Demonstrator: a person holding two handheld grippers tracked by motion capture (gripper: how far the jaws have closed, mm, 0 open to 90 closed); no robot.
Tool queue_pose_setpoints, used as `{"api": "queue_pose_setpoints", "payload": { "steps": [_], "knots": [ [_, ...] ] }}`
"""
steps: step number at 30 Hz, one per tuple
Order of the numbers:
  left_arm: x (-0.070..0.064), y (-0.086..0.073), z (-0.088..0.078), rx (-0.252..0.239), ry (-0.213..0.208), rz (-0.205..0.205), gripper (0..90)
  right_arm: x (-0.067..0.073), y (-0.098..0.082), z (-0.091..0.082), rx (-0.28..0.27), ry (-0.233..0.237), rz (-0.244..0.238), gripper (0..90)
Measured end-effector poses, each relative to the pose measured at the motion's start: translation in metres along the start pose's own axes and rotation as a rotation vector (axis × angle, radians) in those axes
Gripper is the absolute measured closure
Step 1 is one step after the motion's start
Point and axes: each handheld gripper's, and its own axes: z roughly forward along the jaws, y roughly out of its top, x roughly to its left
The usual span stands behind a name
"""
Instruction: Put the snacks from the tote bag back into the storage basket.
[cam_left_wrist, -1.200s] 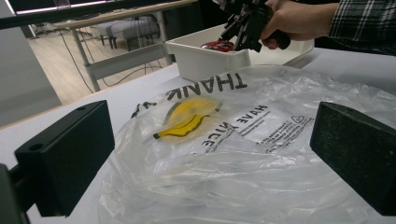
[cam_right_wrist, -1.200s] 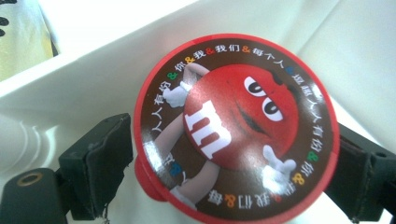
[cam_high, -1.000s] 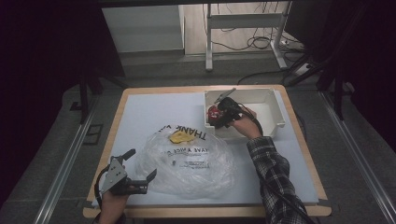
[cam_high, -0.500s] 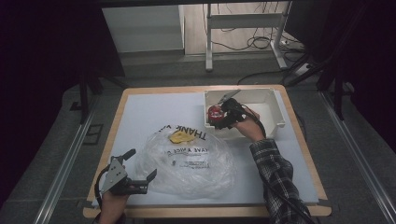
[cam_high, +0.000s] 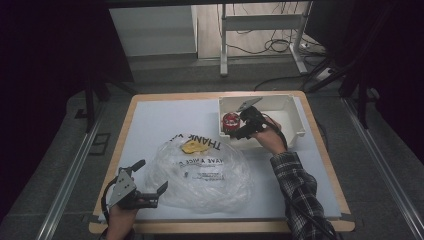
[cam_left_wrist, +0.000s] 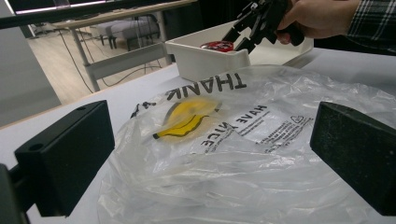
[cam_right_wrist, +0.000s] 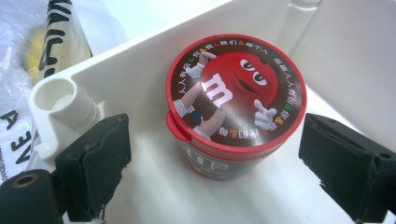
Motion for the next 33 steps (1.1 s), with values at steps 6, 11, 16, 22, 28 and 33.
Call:
{"api": "queue_pose_setpoints", "payload": {
  "steps": [6,11,16,22,28,33],
  "knots": [
    [0.000,0.000,0.000,0.001,-0.002,0.001,0.0,0.001,-0.003,-0.006,-0.017,-0.003,0.004,9.4],
    [0.000,0.000,0.000,0.001,-0.002,0.001,0.0,0.003,-0.006,-0.011,-0.028,-0.001,0.003,9.4],
    [-0.001,0.000,0.000,0.002,-0.002,0.002,0.0,0.005,-0.008,-0.015,-0.046,-0.002,0.003,9.4],
    [0.000,0.000,0.000,0.002,-0.002,0.001,0.0,0.007,-0.013,-0.020,-0.066,0.005,0.012,9.4],
    [-0.001,0.000,0.001,0.001,-0.001,-0.001,0.0,0.009,-0.018,-0.023,-0.082,0.007,0.020,9.4],
    [0.000,0.000,0.000,0.002,-0.002,0.001,0.0,0.010,-0.020,-0.026,-0.092,0.012,0.029,9.4]
  ]
}}
